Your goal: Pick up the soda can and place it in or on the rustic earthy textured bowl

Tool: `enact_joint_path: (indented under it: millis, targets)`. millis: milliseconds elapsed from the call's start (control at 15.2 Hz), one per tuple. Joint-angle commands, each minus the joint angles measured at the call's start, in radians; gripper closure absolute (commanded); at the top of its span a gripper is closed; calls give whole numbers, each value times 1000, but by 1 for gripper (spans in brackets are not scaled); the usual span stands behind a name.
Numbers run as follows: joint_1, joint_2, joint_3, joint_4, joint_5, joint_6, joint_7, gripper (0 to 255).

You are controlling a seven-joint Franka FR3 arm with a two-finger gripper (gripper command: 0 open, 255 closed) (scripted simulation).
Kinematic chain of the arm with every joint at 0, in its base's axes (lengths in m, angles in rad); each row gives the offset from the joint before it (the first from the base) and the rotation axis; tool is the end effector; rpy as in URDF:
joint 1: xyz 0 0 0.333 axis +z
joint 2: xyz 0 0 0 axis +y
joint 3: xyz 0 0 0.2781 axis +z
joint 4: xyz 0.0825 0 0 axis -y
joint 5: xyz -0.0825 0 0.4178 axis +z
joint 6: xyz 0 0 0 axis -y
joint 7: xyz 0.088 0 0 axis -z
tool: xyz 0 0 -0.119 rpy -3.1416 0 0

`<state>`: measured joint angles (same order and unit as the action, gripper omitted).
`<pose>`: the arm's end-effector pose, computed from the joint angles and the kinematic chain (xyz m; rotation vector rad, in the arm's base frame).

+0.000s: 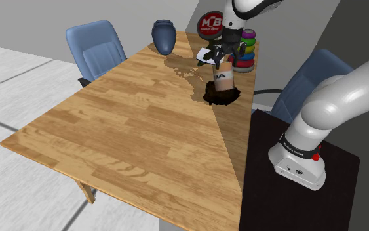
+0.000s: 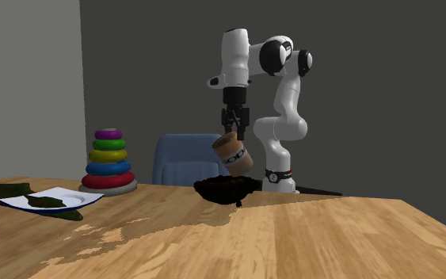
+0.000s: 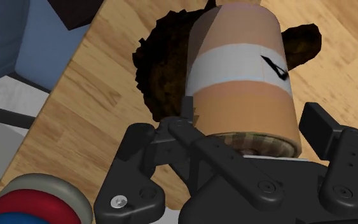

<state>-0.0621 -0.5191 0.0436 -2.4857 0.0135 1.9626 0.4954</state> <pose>0.4385 -0.0079 0.4109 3.0244 -0.8125 -0.0033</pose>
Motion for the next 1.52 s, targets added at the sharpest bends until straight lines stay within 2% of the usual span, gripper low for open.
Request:
enact_joint_path:
  millis: [0, 528, 594, 924, 1188, 1452]
  targets:
    - [0, 8, 0, -20, 0, 30, 0, 255]
    - [0, 10, 0, -25, 0, 37, 0, 255]
    - [0, 10, 0, -25, 0, 37, 0, 0]
    - [0, 10, 0, -25, 0, 37, 0, 0]
    - [0, -15, -2, 84, -1, -98, -1, 0]
    - [0, -15, -2, 84, -1, -98, -1, 0]
